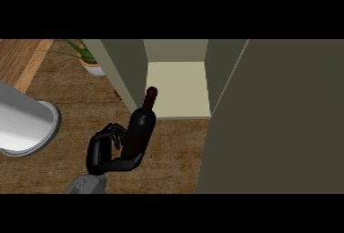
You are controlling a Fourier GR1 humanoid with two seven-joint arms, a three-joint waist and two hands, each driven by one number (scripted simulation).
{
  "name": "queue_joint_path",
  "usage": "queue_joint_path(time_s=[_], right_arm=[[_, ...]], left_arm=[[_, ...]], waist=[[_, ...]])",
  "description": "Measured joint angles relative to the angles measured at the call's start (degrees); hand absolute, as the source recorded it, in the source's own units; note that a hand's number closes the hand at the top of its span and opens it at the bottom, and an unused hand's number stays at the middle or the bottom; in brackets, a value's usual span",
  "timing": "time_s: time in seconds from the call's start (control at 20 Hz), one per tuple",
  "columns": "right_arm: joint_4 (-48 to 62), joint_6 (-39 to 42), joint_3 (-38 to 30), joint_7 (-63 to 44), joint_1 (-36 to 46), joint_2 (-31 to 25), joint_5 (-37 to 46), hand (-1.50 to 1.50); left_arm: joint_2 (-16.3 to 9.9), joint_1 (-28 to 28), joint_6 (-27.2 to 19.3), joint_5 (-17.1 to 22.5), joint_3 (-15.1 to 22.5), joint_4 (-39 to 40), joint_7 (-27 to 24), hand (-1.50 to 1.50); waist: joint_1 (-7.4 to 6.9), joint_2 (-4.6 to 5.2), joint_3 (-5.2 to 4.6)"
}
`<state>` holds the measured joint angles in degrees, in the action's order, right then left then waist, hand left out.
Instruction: Pick up the wine, place it into the cabinet and close the cabinet
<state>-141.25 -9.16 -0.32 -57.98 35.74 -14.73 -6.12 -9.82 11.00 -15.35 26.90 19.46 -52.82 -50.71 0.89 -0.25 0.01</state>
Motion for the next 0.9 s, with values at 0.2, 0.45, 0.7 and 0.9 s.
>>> queue_joint_path(time_s=[0.2, 0.45, 0.7, 0.9], right_arm=[[0.3, 0.5, -1.3, 0.0, 0.1, -0.5, -0.6, -1.5], [0.3, 0.5, -1.4, -0.3, -0.4, -0.4, -0.9, -1.5], [-0.1, 0.9, -1.7, 0.2, -2.6, -0.1, -1.3, -1.5], [-0.2, 0.7, -0.9, -0.2, -2.2, 0.1, -1.3, -1.5]], left_arm=[[-1.5, 0.9, 1.3, -1.9, 2.0, -6.1, 2.9, 1.5], [-1.0, 1.8, 1.1, -2.6, 4.4, -14.8, 9.6, 1.5], [0.8, 2.3, -2.2, -3.3, 6.7, -24.9, 18.3, 1.5], [1.9, 5.1, -6.2, -4.1, 7.2, -31.3, 26.6, 1.5]], waist=[[-0.49, -0.04, 0.03], [-0.65, -0.1, 0.03], [-0.73, -0.13, 0.05], [-0.67, -0.13, 0.05]])
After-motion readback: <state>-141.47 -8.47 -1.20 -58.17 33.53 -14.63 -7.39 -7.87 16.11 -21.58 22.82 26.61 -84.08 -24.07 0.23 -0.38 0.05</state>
